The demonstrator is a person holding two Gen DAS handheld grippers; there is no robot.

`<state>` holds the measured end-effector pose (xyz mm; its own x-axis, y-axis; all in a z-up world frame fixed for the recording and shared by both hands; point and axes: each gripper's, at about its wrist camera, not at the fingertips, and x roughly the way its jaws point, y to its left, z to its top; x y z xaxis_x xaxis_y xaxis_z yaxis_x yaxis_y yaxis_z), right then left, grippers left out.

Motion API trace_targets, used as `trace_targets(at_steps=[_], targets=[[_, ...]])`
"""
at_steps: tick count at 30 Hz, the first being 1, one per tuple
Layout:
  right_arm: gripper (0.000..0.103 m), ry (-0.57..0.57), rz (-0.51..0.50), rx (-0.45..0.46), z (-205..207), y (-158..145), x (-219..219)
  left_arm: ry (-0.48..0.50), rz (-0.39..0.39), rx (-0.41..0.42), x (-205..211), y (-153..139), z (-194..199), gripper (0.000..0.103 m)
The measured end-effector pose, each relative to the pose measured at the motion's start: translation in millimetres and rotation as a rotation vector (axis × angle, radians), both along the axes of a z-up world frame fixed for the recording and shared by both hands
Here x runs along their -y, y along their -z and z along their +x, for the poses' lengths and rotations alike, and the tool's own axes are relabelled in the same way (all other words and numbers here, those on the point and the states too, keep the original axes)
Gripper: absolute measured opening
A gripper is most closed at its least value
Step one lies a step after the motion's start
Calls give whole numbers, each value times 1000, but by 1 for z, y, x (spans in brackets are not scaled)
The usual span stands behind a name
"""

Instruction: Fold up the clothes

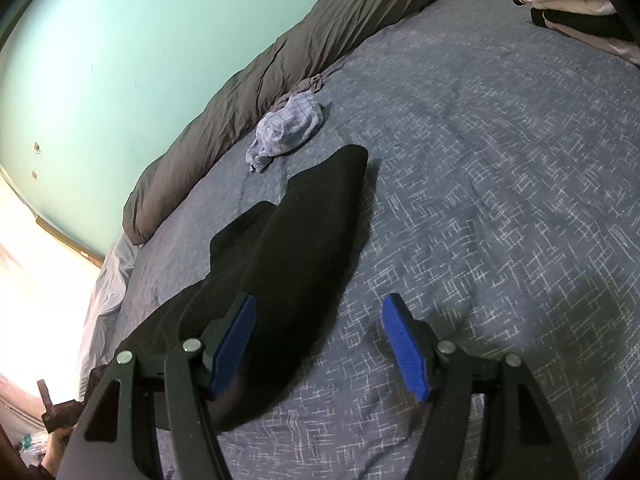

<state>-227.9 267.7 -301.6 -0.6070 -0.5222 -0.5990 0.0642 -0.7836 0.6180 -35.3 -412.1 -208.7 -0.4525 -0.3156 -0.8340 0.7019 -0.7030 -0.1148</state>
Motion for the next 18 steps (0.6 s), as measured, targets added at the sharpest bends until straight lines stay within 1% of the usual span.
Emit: trace_targets(at_steps=[3,6,7,10,14,16,18], targets=[[67,0,-6,1,-1,0,-1,-38,6,8,6,-6,19,18],[67,0,-12,4,-1,-1,-1,-70,-34,-5,7,-17,33,18],[67,-3,-12,6,-1,-1,0,-55,-38,-10,-1,-21,34,19],[67,-14,-8,16,-3,0,3,21,-11,-23,-26,-23,22,19],[67,-40,0,24,-6,-1,11,127,22,-77,-70,-22,-7,22],[76,-54,-4,22,-8,-1,15,183,53,-104,-98,-16,-25,23],[76,-72,-10,20,-10,-1,20,226,73,-126,-121,-8,-39,23]])
